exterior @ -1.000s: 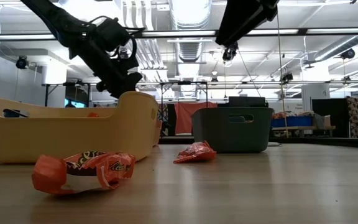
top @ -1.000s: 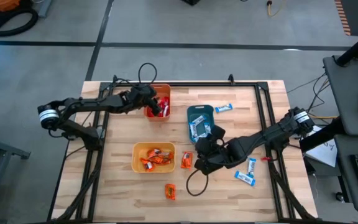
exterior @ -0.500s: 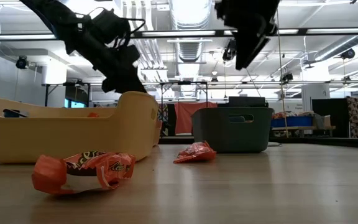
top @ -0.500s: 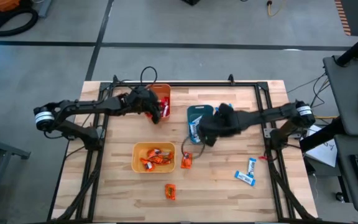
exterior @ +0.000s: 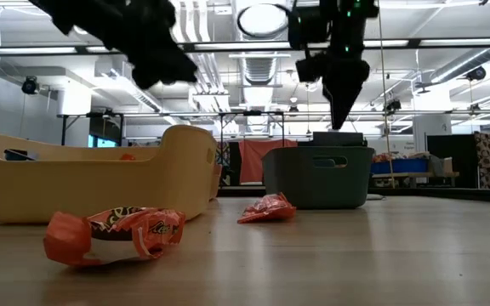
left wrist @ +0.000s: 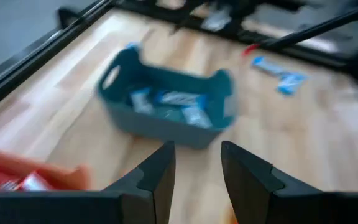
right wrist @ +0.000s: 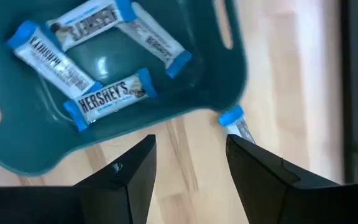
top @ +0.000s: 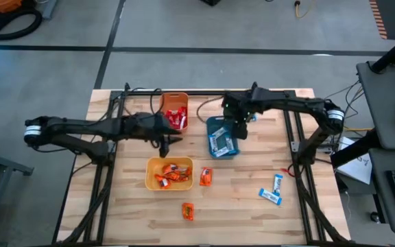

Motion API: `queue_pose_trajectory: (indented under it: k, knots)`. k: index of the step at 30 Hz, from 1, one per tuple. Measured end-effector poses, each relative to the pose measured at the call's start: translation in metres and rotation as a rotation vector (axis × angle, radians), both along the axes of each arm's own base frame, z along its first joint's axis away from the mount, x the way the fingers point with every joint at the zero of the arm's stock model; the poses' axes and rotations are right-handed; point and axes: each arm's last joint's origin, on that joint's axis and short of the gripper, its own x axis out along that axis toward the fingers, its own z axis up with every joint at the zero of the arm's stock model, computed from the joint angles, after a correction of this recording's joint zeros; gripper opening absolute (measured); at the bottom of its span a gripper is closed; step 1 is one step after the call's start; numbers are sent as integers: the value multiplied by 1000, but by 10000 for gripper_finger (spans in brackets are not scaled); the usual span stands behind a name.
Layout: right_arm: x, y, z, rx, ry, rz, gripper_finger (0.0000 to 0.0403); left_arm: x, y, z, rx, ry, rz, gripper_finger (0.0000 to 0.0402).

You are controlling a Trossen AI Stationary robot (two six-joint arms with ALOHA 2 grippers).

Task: Organize candy in baskets
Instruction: Put the white chocolate into the blue bin

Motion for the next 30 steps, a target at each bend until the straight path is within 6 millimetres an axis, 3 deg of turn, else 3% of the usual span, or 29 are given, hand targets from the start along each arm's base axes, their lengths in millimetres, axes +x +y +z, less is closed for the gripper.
queue_pose_trajectory:
  k: [6,14,22,30]
  knots:
    - [-19,-36,-27,168,-64,58,170,-16,-33,21,-24,-99,-120,113]
    - [-50,-57,-61,196,2,-17,134,-34,-61,37,13,-177,-143,113]
    - [-64,-64,-96,52,-52,42,126,-42,-70,43,17,-210,-162,113]
    - [-82,-53,-103,-111,-135,99,107,-47,-70,44,32,-212,-173,113]
